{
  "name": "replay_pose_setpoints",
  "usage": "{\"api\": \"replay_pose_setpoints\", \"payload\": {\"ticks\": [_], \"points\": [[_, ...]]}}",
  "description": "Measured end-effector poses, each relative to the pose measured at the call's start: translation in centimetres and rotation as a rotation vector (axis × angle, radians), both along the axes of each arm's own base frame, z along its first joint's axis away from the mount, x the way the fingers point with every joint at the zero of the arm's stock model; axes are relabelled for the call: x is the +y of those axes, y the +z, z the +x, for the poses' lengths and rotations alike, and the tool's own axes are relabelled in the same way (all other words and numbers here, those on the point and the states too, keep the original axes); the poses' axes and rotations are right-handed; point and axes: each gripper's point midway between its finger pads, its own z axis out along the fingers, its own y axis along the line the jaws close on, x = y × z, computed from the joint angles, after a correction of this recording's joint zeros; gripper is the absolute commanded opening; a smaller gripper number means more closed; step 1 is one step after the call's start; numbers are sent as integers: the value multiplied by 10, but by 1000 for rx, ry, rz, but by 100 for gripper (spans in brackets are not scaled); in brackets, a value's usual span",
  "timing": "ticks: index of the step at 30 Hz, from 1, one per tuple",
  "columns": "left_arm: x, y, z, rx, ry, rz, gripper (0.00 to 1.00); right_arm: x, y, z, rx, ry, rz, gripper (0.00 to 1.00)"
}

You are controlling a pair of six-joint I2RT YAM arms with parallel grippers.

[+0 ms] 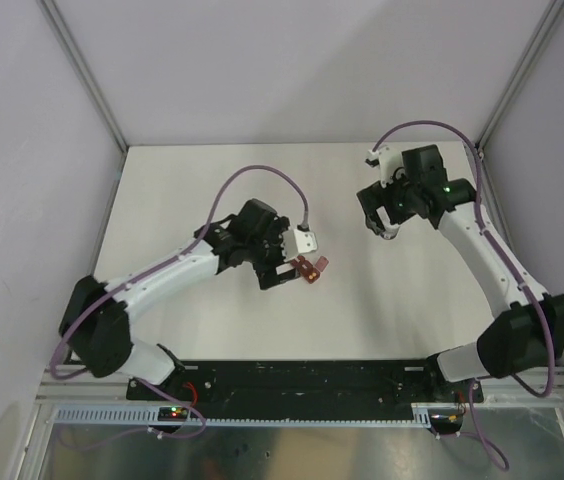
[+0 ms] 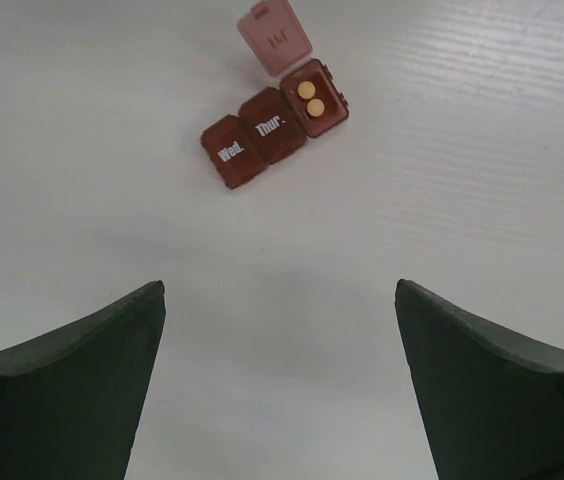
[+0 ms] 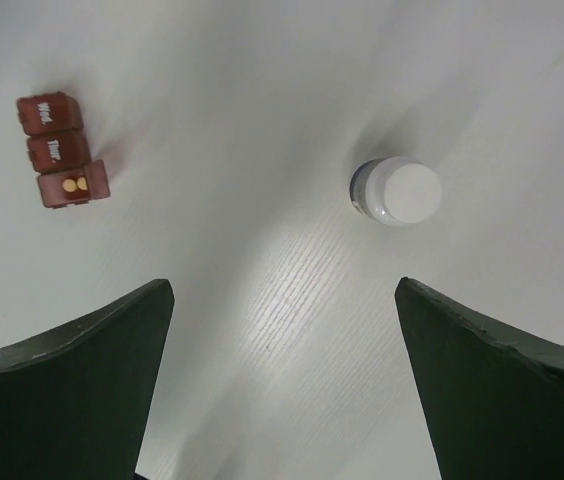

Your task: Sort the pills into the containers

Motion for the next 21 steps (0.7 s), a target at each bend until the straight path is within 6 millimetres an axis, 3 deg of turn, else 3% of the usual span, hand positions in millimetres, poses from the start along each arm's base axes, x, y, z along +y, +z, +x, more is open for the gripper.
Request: {"api": "replay_pose_setpoints", "payload": {"ticks": [4,7,15,21], "points": [[-5,-34,8,27,-95,87,100,1,19,-11,-45,-3,47,99],[-9,-53,17,38,-159,145,100,-2,21,-21,-52,-13,66,100],[-30,-75,51,1,-255,208,100,-21,2,-43,-13,-47,90,99],[-37,-90,65,-16,-308,243,100,-32,-13,-51,28,-71,115,99]]}}
